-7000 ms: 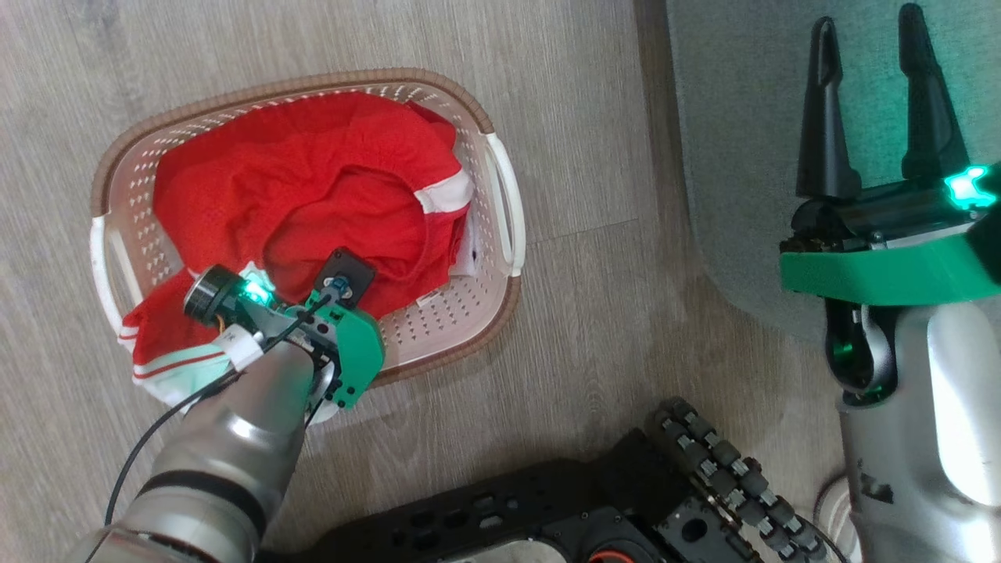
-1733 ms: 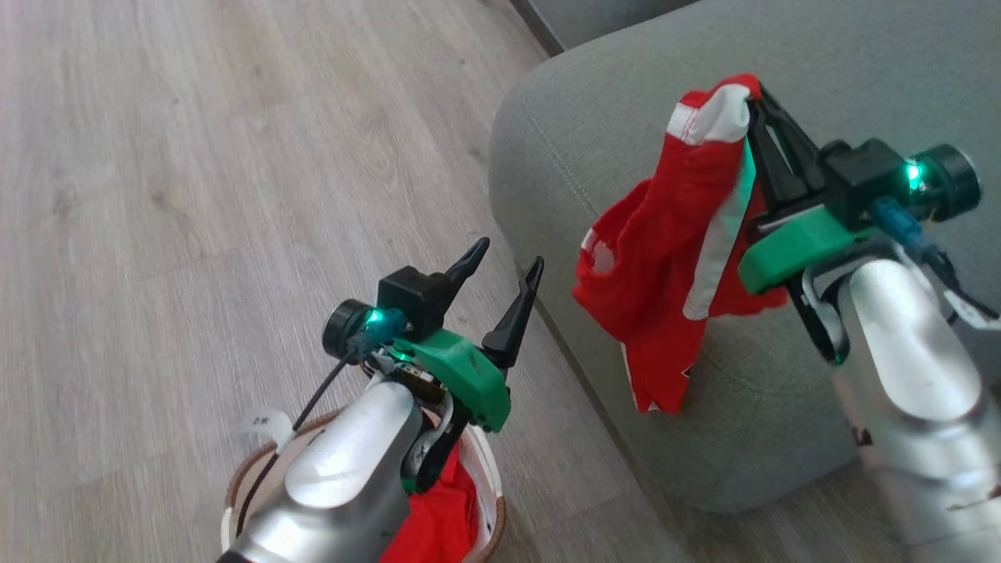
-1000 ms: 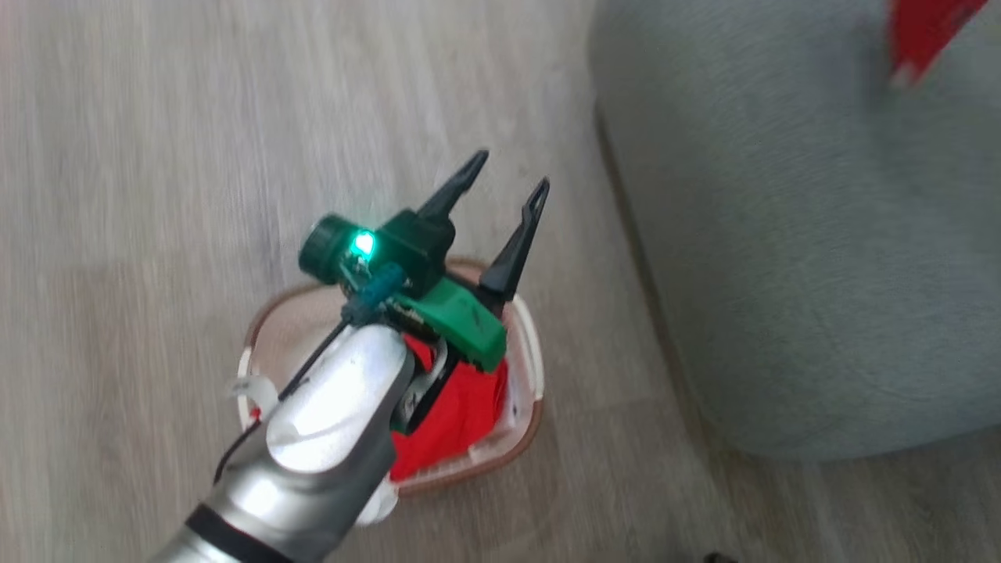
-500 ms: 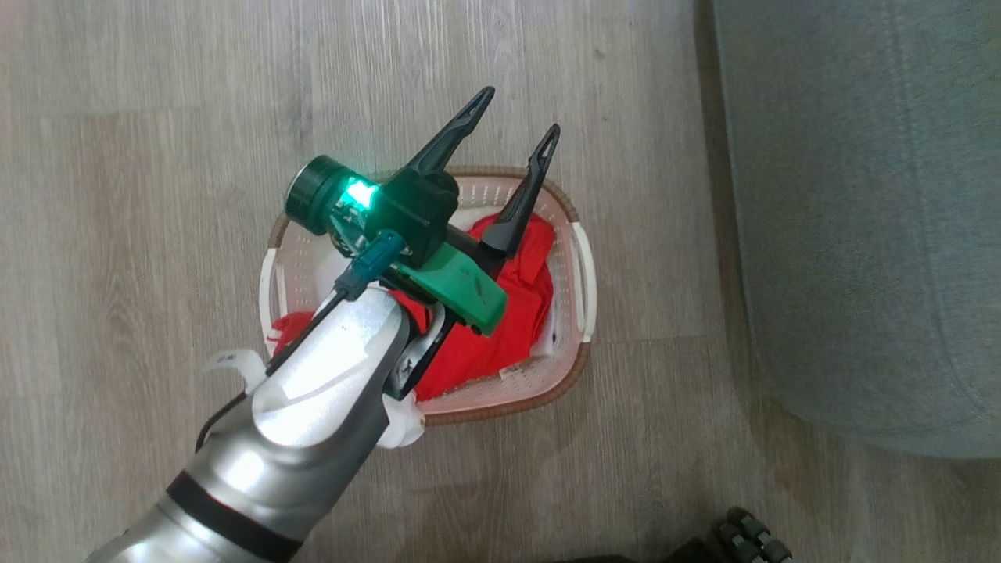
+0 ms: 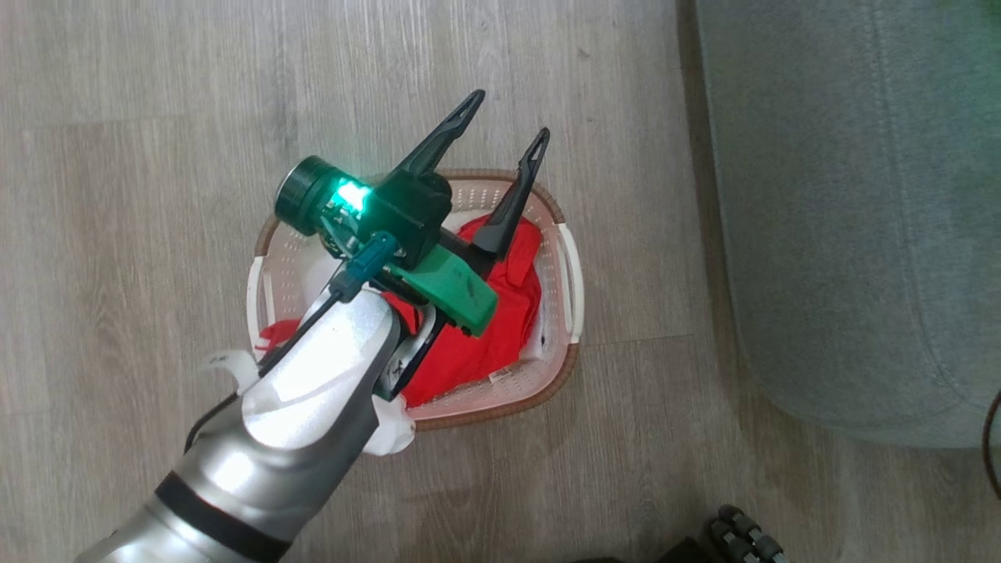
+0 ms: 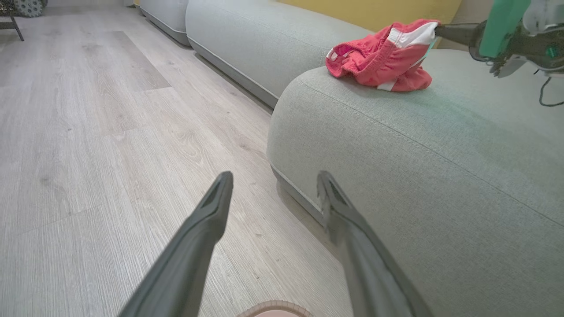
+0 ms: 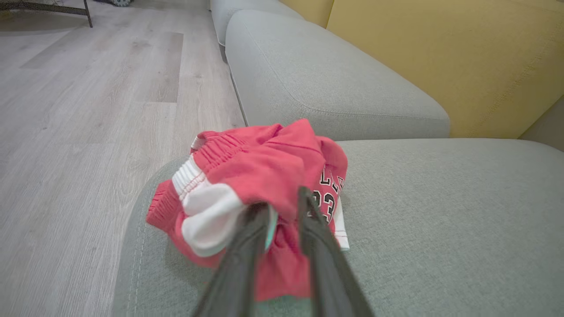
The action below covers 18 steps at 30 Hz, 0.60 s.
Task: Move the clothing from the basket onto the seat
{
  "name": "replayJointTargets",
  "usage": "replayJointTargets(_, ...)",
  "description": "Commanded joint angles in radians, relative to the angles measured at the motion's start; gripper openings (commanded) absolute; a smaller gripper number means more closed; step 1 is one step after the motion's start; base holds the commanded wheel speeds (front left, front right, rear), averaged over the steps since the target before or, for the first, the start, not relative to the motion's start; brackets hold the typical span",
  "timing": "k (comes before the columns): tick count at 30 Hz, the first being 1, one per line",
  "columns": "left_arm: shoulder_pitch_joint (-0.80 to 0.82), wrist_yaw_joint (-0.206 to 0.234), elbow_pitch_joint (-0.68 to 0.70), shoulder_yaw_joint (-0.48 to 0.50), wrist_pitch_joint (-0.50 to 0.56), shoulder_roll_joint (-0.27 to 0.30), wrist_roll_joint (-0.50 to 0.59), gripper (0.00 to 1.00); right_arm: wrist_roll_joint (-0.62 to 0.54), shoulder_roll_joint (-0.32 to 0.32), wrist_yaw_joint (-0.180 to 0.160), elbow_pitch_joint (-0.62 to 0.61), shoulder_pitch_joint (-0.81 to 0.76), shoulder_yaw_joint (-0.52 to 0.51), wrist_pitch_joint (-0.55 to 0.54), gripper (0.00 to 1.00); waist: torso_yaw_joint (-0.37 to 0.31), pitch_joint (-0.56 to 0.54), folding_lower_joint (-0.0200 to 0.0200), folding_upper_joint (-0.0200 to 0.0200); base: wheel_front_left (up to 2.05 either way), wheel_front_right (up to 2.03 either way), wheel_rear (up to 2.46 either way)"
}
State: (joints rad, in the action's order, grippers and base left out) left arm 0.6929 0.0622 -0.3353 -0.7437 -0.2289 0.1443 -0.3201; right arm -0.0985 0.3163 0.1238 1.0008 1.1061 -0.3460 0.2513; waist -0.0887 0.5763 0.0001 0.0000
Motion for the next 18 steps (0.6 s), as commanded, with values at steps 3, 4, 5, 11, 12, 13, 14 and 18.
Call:
replayJointTargets(3,-0.007,0.009,0.022,0.024,-0.001,0.022,-0.013,1.00,0.007,-0.010,0.007,-0.045,-0.051,0.037,0.010,1.00,-0.021,-0.032,-0.0001,0.0000,0.00,0.00,0.00)
replayJointTargets(4,-0.013,0.010,0.019,0.027,-0.002,0.024,-0.018,1.00,0.012,-0.013,0.007,-0.048,-0.062,0.049,0.010,1.00,-0.026,-0.041,-0.0001,0.0000,0.00,0.00,0.00)
replayJointTargets(5,-0.020,0.011,0.016,0.030,-0.004,0.026,-0.023,1.00,0.016,-0.017,0.007,-0.053,-0.074,0.062,0.010,1.00,-0.031,-0.051,-0.0001,0.0000,0.00,0.00,0.00)
replayJointTargets(11,-0.063,0.017,-0.004,0.047,-0.015,0.036,-0.050,1.00,0.070,-0.024,0.007,-0.102,-0.166,0.144,0.010,1.00,-0.043,-0.130,-0.0001,0.0000,0.00,0.00,0.00)
replayJointTargets(12,-0.071,0.018,-0.005,0.049,-0.016,0.036,-0.054,1.00,0.084,-0.021,0.007,-0.113,-0.183,0.156,0.010,1.00,-0.042,-0.145,-0.0001,0.0000,0.00,0.00,0.00)
replayJointTargets(13,-0.079,0.018,-0.007,0.051,-0.018,0.035,-0.059,1.00,0.098,-0.018,0.007,-0.124,-0.201,0.167,0.010,1.00,-0.041,-0.162,-0.0001,0.0000,0.00,0.00,0.00)
replayJointTargets(14,-0.087,0.019,-0.009,0.053,-0.020,0.034,-0.064,1.00,0.110,-0.013,0.007,-0.133,-0.219,0.180,0.010,1.00,-0.039,-0.177,-0.0001,0.0000,0.00,0.00,0.00)
replayJointTargets(18,-0.125,0.021,-0.015,0.068,-0.026,0.031,-0.085,1.00,0.149,0.009,0.007,-0.167,-0.289,0.235,0.010,1.00,-0.032,-0.244,-0.0001,0.0000,0.00,0.00,0.00)
